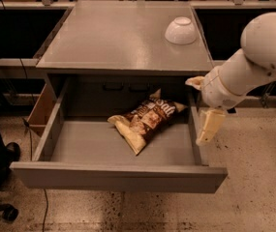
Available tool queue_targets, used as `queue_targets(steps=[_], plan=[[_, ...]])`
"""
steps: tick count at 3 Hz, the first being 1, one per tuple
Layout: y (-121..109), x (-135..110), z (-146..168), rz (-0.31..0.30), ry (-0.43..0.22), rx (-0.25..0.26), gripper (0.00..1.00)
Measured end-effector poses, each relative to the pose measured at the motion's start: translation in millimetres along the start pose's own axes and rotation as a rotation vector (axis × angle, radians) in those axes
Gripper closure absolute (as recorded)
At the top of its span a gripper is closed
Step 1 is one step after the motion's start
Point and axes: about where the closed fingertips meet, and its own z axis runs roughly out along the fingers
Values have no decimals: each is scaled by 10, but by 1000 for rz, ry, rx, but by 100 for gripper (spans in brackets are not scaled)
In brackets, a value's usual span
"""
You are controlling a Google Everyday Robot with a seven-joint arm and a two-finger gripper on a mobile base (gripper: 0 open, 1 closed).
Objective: Pick brown chip bag from top drawer and place on counter
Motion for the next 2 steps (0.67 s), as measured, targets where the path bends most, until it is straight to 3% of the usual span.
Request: queue_targets(steps=[1, 2], plan=[[-53, -240, 450, -20, -39, -9, 0], [-73, -260, 485, -21, -44, -4, 0]])
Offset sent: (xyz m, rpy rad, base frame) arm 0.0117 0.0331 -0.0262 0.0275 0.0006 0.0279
